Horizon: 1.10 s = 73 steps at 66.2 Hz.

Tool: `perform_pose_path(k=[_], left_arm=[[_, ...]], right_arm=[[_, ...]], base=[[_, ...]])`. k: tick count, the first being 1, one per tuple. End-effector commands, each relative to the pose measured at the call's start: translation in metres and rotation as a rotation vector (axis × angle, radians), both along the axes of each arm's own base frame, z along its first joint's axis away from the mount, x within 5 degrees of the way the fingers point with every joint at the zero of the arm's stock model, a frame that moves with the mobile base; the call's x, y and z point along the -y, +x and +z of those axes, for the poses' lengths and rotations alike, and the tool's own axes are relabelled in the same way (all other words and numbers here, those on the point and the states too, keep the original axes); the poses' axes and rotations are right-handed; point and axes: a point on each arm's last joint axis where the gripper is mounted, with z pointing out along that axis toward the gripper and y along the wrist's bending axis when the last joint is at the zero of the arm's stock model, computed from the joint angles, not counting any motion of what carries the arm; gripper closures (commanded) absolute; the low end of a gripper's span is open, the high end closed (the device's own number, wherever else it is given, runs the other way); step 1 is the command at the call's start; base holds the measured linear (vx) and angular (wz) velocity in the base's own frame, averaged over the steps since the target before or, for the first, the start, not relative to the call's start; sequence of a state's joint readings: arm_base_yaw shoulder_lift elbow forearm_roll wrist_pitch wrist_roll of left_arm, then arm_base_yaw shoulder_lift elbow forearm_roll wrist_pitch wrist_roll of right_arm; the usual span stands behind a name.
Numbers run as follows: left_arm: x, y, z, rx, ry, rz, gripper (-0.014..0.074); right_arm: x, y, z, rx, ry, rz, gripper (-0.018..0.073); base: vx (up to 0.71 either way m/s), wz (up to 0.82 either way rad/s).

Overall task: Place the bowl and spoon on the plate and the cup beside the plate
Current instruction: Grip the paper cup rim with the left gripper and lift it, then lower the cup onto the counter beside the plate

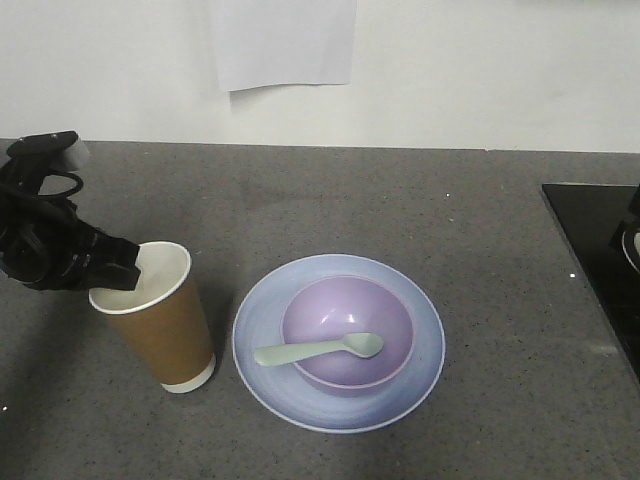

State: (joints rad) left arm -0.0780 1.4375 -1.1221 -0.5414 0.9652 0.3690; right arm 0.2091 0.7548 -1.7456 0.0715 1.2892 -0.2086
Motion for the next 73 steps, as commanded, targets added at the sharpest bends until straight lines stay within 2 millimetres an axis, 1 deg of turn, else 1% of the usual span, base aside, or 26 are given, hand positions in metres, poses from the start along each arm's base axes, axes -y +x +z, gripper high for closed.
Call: perform_pose_path(k=[1, 25, 35, 44, 55, 63, 73], left_arm=[[0.0037, -0.0006, 0.0166, 0.071, -0.042, 0.02, 0.0604], [0.0041, -0.002, 0.0161, 0.057, -0.042, 0.01, 0.0602], [0.0042, -0.0026, 0.0158, 0.054, -0.039, 0.001, 0.0577], [0.0044, -0.0027, 0.0159, 0.052, -0.041, 0.0, 0.0522], [0.0047, -0.0027, 0.016, 0.052, -0.046, 0.002, 0.042], [0.0066, -0.0026, 0.0174, 0.05, -0.077, 0.009, 0.033], [0.0103, -0.0022, 0.0219, 0.053, -0.14, 0.023, 0.0252]], right_arm=[[-0.0014, 0.0059, 0.0021, -0.009, 0.004, -0.004, 0.0565], [-0.0014, 0.0059, 0.0021, -0.009, 0.004, -0.004, 0.0565], [-0.0014, 0.0059, 0.0021, -0.009, 0.004, -0.004, 0.0565], [-0.0014, 0.0059, 0.0021, -0.009, 0.004, -0.004, 0.0565], [-0.0014, 0.0059, 0.0021, -0.009, 0.004, -0.004, 0.0565], [-0.0014, 0.0059, 0.0021, -0.009, 0.005, -0.005, 0.0565], [-0.0014, 0.0059, 0.0021, -0.009, 0.005, -0.005, 0.0565]], base=[[0.0, 0.0], [0.0, 0.0], [0.0, 0.0], [0.0, 0.0], [0.0, 0.0], [0.0, 0.0], [0.0, 0.0]])
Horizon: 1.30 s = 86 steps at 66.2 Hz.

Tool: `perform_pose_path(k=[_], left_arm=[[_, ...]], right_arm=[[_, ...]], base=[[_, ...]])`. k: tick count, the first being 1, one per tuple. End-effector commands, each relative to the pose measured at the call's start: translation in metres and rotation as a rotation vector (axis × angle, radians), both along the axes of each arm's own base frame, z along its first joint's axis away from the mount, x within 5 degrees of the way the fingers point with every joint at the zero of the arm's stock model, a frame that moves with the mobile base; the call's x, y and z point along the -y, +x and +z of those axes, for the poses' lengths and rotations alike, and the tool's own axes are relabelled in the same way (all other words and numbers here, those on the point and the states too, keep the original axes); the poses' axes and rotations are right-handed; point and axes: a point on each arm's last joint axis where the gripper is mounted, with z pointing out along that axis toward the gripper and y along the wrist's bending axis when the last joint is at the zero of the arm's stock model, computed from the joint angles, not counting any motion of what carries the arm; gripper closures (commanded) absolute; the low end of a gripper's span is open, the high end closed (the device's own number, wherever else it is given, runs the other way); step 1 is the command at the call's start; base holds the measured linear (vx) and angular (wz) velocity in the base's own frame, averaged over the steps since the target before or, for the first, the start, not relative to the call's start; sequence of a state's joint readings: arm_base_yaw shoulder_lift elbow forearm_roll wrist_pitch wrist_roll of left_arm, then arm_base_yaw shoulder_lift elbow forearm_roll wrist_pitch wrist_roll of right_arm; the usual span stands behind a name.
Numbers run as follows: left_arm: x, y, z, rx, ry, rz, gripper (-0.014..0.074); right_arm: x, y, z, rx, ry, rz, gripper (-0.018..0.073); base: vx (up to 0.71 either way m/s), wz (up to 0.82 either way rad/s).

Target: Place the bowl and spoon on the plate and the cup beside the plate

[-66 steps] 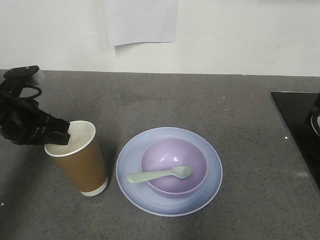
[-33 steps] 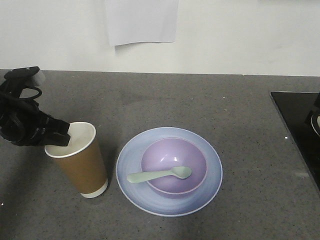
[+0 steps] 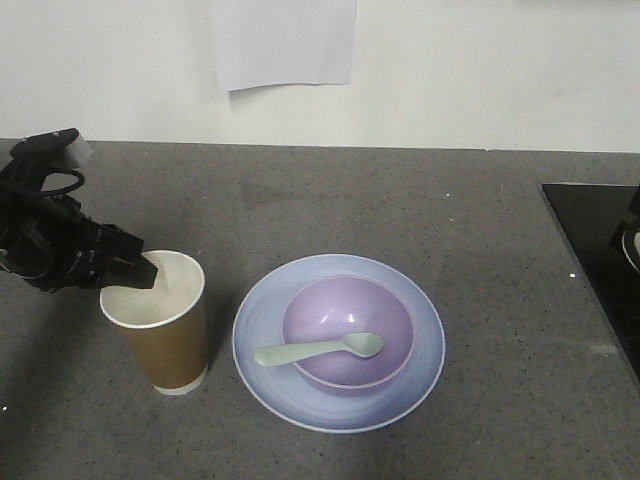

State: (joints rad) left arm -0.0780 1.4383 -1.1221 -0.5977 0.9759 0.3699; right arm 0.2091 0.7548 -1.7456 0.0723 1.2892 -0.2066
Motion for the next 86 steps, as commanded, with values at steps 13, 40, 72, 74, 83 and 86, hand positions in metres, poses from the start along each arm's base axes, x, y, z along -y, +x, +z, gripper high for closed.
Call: perform_pose_path(k=[13, 40, 72, 74, 83, 86], left_arm=[[0.007, -0.009, 0.036, 0.117, -0.116, 0.023, 0.023], [-0.008, -0.078, 0.147, 0.617, 0.0, -0.007, 0.0257], [-0.035, -0.196, 0.103, 0.899, 0.134, 0.138, 0.0605], [-0.035, -0.2, 0.092, 0.898, 0.134, 0.145, 0.0604], [-0.038, -0.212, 0.055, 0.89, 0.108, 0.193, 0.0604], [-0.039, -0.215, 0.049, 0.892, 0.095, 0.211, 0.0604]], right_arm=[[-0.001, 0.006, 0.002, -0.008, 0.004, -0.005, 0.0565], [0.0, 0.007, 0.007, 0.048, 0.011, -0.017, 0.0565], [-0.009, 0.066, -0.132, -0.008, 0.009, -0.056, 0.0565], [-0.009, 0.068, -0.149, -0.022, 0.007, -0.063, 0.0565], [-0.009, 0.071, -0.2, -0.068, 0.028, -0.081, 0.0565], [-0.009, 0.071, -0.208, -0.073, 0.028, -0.081, 0.0565]], base=[[0.0, 0.0], [0.0, 0.0], [0.0, 0.0], [0.0, 0.0], [0.0, 0.0], [0.0, 0.0]])
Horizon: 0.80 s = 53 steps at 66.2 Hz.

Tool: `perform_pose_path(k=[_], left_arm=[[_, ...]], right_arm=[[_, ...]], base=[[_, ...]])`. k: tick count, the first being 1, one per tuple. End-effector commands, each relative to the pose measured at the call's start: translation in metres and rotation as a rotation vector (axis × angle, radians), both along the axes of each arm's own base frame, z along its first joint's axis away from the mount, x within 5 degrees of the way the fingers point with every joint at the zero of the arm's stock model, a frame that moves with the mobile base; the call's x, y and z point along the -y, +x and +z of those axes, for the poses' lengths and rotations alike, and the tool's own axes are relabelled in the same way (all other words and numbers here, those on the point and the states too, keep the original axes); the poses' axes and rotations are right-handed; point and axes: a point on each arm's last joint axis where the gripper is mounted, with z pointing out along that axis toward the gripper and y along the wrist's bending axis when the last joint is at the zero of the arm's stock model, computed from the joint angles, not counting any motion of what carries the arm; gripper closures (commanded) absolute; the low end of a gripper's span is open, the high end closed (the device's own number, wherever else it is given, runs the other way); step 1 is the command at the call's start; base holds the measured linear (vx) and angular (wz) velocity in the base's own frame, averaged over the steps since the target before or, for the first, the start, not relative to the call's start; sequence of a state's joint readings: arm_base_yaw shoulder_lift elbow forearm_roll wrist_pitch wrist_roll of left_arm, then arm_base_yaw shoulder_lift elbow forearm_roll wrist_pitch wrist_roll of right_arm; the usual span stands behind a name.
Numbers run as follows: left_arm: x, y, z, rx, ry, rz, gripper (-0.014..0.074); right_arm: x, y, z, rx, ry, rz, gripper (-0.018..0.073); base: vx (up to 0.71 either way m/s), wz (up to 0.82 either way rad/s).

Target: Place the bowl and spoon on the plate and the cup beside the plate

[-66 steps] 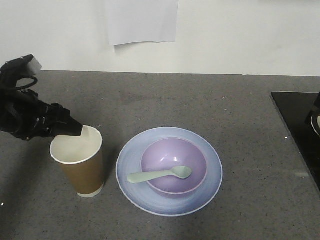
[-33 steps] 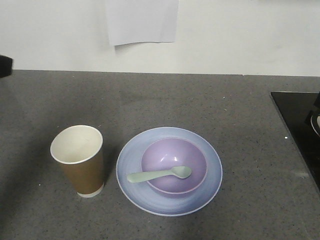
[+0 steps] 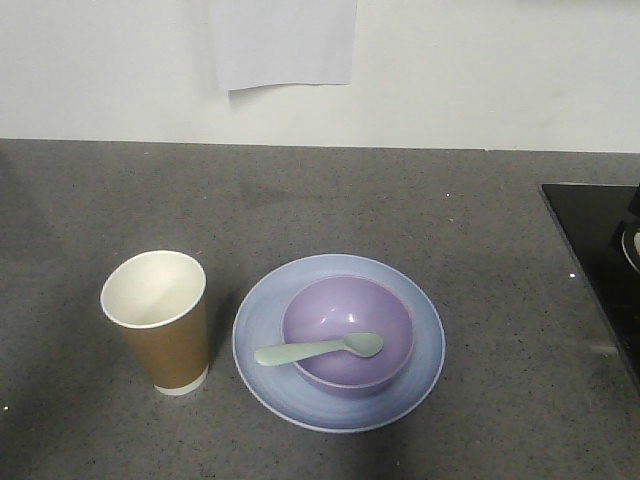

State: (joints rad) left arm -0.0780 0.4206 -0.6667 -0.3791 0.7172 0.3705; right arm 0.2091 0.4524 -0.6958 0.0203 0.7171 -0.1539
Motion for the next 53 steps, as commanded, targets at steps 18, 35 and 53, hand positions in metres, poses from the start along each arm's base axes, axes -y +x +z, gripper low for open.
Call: perform_pose_path(k=[18, 35, 53], left_arm=[[-0.0041, -0.0075, 0.0004, 0.159, -0.092, 0.059, 0.0604], [-0.0031, -0.0083, -0.0024, 0.128, -0.085, 0.048, 0.0604], [-0.0031, -0.0083, -0.0024, 0.128, -0.085, 0.048, 0.0604]], right_arm=[[0.0008, 0.0007, -0.0087, 0.107, 0.03, -0.014, 0.0565], [0.0007, 0.0007, -0.0087, 0.107, 0.032, -0.014, 0.0565], [0.0007, 0.0007, -0.0088, 0.106, 0.032, -0.014, 0.0565]], base=[[0.0, 0.0], [0.0, 0.0], [0.0, 0.0]])
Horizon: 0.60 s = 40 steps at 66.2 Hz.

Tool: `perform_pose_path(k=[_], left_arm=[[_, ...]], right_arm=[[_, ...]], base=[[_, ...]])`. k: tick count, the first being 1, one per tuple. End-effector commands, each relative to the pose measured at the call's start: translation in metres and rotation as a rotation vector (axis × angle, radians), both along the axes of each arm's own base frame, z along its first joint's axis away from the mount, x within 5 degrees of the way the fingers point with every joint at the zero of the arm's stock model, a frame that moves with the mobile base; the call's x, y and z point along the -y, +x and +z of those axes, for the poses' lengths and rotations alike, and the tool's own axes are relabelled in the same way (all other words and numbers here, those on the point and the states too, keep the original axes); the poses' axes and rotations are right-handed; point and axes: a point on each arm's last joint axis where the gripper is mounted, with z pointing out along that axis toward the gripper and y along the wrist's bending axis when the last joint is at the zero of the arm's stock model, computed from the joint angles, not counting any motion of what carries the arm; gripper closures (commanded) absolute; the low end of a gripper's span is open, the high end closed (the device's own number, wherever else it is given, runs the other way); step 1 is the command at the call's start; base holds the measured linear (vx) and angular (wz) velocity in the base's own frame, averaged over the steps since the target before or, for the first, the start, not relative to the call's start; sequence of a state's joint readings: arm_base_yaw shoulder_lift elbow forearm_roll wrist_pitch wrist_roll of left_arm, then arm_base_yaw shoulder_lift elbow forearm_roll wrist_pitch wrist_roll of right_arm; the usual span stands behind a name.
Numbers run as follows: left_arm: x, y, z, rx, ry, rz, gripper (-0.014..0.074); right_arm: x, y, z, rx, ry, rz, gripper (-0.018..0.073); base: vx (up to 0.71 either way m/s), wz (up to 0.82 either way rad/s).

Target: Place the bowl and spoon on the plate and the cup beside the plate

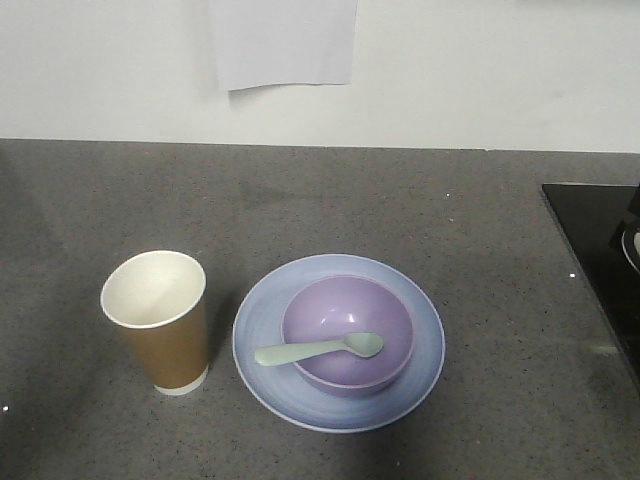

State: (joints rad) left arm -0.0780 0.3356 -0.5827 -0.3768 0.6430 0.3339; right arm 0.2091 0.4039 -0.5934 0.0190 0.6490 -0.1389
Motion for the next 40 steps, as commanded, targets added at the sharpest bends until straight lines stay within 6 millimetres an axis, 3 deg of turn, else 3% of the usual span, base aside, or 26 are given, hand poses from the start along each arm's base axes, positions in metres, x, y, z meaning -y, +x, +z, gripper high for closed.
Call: perform_pose_path(k=[1, 20, 31, 40], left_arm=[[0.0, 0.001, 0.012, 0.07, -0.038, 0.011, 0.0604], [-0.004, 0.003, 0.005, 0.061, 0.08, 0.024, 0.0603], [-0.007, 0.006, -0.036, 0.055, 0.119, 0.048, 0.0603], [-0.012, -0.002, -0.074, 0.19, 0.059, 0.113, 0.0603]], right_arm=[[0.0, 0.002, 0.014, 0.095, 0.016, -0.007, 0.0565], [0.0, 0.002, 0.014, 0.095, 0.016, -0.007, 0.0565], [0.0, 0.002, 0.014, 0.095, 0.016, -0.007, 0.0564], [0.0, 0.002, 0.014, 0.095, 0.016, -0.007, 0.0563]], base=[[0.0, 0.0], [0.0, 0.0], [0.0, 0.0], [0.0, 0.0]])
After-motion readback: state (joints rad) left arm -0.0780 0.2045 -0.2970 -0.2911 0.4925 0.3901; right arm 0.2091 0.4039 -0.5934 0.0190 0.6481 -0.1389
